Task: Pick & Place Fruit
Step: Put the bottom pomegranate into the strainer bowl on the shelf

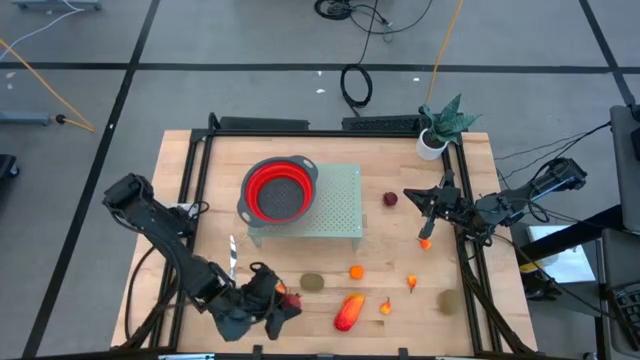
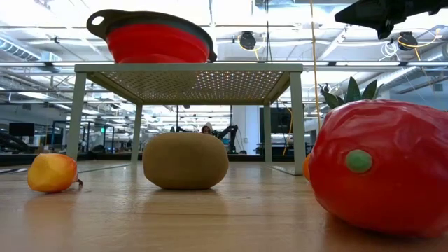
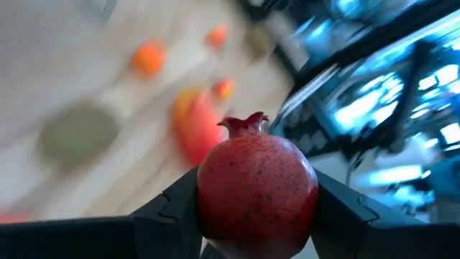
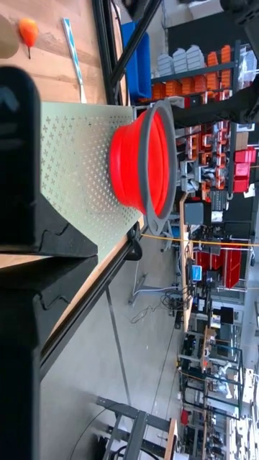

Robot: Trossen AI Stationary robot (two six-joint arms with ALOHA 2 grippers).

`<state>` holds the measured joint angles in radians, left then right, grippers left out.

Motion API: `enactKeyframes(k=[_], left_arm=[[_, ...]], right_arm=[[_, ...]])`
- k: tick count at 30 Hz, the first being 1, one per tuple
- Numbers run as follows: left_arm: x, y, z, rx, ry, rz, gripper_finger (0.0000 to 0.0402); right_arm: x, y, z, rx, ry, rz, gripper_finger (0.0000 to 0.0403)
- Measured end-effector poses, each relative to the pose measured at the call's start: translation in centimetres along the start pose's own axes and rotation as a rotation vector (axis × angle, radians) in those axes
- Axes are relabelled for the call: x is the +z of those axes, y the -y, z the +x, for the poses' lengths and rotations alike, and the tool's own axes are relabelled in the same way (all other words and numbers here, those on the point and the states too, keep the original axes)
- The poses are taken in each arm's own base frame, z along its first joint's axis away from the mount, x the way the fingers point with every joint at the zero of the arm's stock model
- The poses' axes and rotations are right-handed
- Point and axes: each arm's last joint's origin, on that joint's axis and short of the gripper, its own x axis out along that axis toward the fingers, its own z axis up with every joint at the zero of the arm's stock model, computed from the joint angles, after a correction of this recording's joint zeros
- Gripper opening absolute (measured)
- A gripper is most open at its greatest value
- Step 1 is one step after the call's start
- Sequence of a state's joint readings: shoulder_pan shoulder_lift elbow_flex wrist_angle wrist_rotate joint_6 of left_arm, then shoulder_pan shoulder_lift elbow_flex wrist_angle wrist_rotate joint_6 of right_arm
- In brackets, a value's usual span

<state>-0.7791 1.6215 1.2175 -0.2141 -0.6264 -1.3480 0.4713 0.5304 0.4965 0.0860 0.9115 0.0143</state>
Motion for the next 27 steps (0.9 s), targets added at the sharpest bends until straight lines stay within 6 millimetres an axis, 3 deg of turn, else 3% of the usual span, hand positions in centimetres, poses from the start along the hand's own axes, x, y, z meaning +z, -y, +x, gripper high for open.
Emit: enactKeyframes(k=[15,27], left_arm=[[2.5,4.1,-1.0,-0.249,0.382,0.196,0.0185],[3.7,6.1,-2.4,-0.395,0.56,0.681,0.0184]], right_arm=[[0.0,0.0,0.0,0.0,0.0,0.0,0.0],[0.0,0.0,0.0,0.001,0.0,-0.104,0.0]])
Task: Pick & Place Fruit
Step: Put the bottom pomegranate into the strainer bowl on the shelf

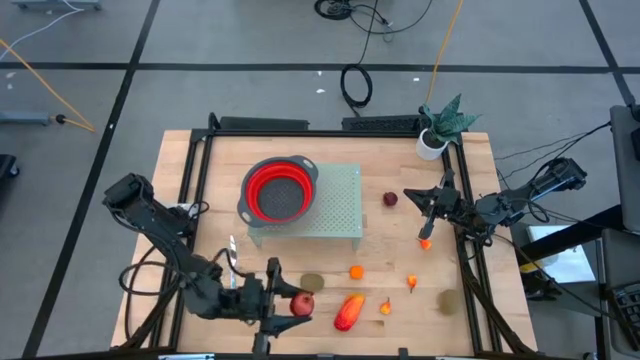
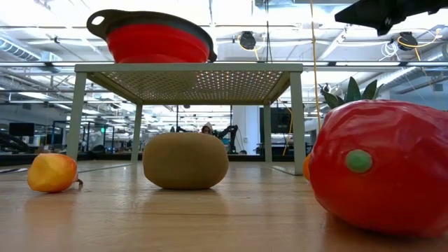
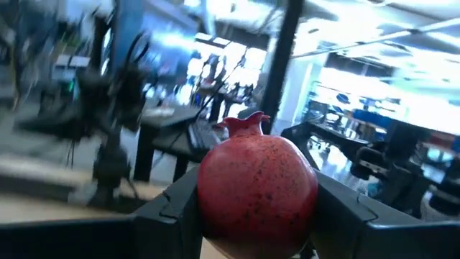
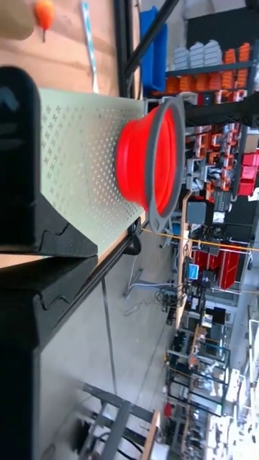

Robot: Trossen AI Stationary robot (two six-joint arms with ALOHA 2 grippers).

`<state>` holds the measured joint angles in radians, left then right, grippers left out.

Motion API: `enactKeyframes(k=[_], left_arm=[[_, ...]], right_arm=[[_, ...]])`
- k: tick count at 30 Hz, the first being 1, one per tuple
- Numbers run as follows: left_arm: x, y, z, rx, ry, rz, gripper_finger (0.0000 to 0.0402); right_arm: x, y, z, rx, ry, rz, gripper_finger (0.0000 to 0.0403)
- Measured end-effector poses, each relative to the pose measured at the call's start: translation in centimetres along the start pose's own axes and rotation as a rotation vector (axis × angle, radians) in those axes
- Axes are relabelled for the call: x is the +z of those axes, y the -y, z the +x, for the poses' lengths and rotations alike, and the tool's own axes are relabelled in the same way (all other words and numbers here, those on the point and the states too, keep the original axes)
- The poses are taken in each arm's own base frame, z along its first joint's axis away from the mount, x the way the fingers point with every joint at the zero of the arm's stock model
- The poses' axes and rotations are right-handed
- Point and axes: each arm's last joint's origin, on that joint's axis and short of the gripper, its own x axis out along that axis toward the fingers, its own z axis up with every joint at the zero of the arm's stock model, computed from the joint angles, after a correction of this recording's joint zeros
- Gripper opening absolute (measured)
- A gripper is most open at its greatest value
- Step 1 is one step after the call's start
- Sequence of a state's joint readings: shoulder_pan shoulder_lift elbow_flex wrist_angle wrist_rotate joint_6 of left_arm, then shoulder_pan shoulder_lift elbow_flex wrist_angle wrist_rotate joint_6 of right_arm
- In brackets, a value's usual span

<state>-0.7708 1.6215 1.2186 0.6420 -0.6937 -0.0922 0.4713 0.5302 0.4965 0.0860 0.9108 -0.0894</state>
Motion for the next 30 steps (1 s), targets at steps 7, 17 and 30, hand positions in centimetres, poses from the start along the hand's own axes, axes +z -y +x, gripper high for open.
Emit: enactKeyframes(k=[7,17,30], left_arm=[[1.6,0.6,-0.2,-0.189,0.155,0.179,0.0184],[2.3,1.0,-0.4,-0.329,0.262,0.316,0.0184],[-1.2,-0.7,0.0,0.157,-0.068,-0.225,0.0184]], right_arm=[[0.0,0.0,0.0,0.0,0.0,-0.01,0.0],[0.0,0.0,0.0,0.0,0.0,-0.01,0.0],[0.0,0.0,0.0,0.0,0.0,-0.01,0.0]])
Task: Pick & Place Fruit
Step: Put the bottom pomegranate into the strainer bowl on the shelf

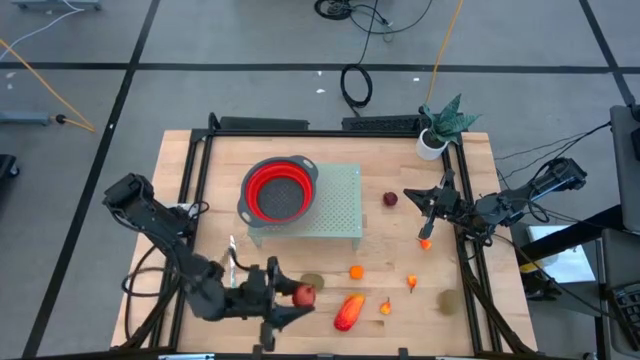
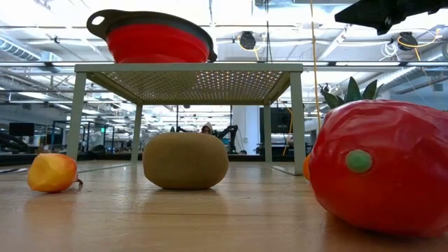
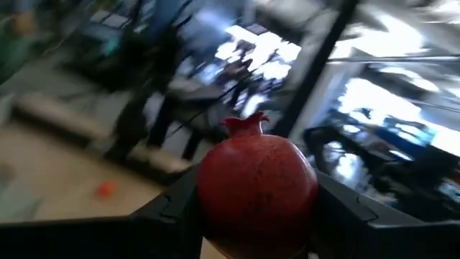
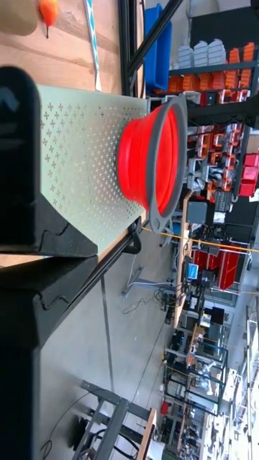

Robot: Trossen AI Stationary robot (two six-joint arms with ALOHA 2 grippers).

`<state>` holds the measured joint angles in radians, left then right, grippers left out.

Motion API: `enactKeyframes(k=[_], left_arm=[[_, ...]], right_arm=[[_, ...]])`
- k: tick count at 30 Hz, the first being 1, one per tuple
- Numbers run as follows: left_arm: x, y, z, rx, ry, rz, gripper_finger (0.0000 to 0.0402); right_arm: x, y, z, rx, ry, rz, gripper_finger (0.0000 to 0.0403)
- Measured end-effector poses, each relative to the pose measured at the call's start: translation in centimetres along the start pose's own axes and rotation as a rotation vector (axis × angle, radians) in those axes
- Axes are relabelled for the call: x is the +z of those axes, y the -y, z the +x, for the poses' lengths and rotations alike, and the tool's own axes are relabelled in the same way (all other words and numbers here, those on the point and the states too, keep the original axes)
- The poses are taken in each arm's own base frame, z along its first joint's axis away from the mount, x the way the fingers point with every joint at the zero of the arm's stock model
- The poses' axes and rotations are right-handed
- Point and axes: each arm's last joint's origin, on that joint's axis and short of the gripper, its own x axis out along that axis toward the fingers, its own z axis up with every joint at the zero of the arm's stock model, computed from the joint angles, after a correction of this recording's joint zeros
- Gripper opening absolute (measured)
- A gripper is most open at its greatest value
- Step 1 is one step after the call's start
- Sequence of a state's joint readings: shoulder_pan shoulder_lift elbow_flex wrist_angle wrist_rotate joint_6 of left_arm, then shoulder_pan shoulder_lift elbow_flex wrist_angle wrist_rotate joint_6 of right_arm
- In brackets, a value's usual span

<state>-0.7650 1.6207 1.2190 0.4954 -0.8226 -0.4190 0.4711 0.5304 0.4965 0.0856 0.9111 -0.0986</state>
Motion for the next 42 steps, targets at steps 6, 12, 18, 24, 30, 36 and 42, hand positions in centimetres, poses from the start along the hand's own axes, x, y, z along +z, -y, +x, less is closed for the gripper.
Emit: enactKeyframes(k=[6,12,18,24,30,36,42], left_arm=[[-1.2,-1.8,0.0,0.292,0.022,-0.056,0.0184],[1.7,-3.0,-0.5,0.532,0.144,0.143,0.0184],[6.5,-5.4,-0.3,0.679,0.18,0.292,0.0184],[10.6,-8.9,0.8,0.68,0.158,0.409,0.0184],[13.1,-13.2,1.2,0.653,0.072,0.44,0.0184],[14.4,-17.7,0.6,0.648,-0.074,0.322,0.0184],[14.7,-21.4,0.3,0.652,-0.25,0.205,0.0184]], right_arm=[[0.0,0.0,0.0,0.0,0.0,0.0,0.0],[0.0,0.0,0.0,0.0,0.0,0.0,0.0],[0.0,0.0,0.0,-0.001,0.0,-0.012,0.0],[0.0,0.0,0.0,-0.001,0.0,-0.022,0.0],[0.0,0.0,0.0,-0.001,0.0,-0.022,0.0],[0.0,0.0,0.0,-0.002,0.0,-0.022,0.0],[0.0,0.0,0.0,-0.003,0.0,-0.022,0.0]])
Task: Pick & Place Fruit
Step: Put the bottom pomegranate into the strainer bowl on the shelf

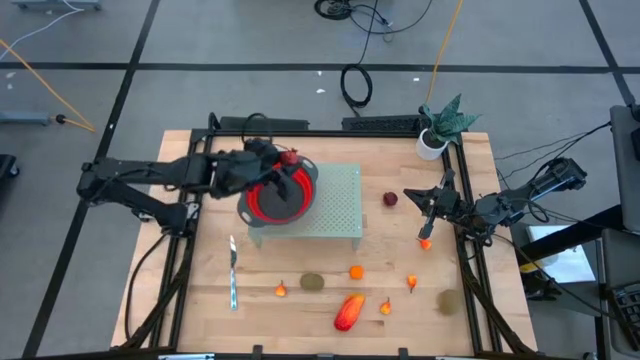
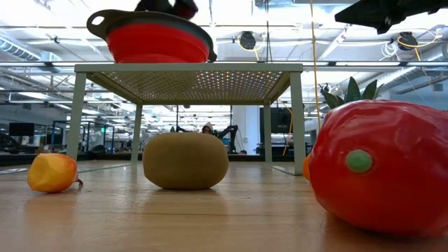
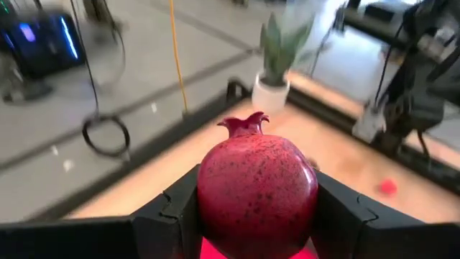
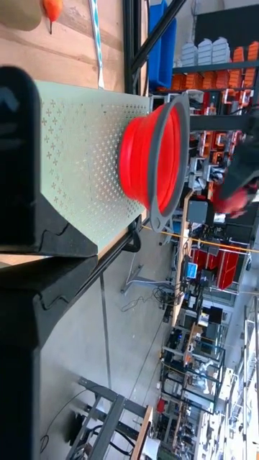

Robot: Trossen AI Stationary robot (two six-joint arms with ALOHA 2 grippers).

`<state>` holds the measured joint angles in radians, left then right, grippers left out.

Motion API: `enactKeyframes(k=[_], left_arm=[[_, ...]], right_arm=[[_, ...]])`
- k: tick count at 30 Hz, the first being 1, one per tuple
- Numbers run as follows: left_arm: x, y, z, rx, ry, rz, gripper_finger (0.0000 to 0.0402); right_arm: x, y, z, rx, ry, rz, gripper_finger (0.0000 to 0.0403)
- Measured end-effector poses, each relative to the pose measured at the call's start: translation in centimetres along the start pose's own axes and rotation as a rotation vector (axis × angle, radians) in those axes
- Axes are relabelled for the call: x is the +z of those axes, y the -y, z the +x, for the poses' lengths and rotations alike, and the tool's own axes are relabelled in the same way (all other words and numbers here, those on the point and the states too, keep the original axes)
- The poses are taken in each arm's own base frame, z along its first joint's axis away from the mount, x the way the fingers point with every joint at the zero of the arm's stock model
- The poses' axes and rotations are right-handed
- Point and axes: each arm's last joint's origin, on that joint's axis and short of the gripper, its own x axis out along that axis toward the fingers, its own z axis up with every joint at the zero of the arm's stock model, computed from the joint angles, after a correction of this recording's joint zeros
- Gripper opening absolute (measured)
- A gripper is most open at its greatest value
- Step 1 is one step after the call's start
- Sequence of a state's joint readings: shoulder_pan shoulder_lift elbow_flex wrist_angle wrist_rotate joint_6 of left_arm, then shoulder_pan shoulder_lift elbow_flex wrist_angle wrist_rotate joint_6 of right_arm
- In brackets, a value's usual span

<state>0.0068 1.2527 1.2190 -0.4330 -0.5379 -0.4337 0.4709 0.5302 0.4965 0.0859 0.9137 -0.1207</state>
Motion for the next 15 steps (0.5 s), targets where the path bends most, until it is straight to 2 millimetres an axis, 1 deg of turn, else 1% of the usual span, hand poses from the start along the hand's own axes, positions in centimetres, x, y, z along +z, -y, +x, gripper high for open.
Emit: enactKeyframes(k=[4,7,10,15], left_arm=[[-0.3,-1.8,0.9,-0.015,-0.125,-0.057,0.0184],[-0.6,-2.9,1.2,-0.005,-0.22,-0.089,0.0184],[-0.5,-3.8,0.8,0.001,-0.322,-0.111,0.0184],[0.0,-4.6,-0.1,-0.008,-0.468,-0.129,0.0184]], right_arm=[[0.0,0.0,0.0,0.0,0.0,0.0,0.0],[0.0,0.0,0.0,0.0,0.0,0.0,0.0],[0.0,0.0,0.0,-0.001,0.0,0.0,0.0],[0.0,0.0,0.0,-0.001,0.0,0.0,0.0]])
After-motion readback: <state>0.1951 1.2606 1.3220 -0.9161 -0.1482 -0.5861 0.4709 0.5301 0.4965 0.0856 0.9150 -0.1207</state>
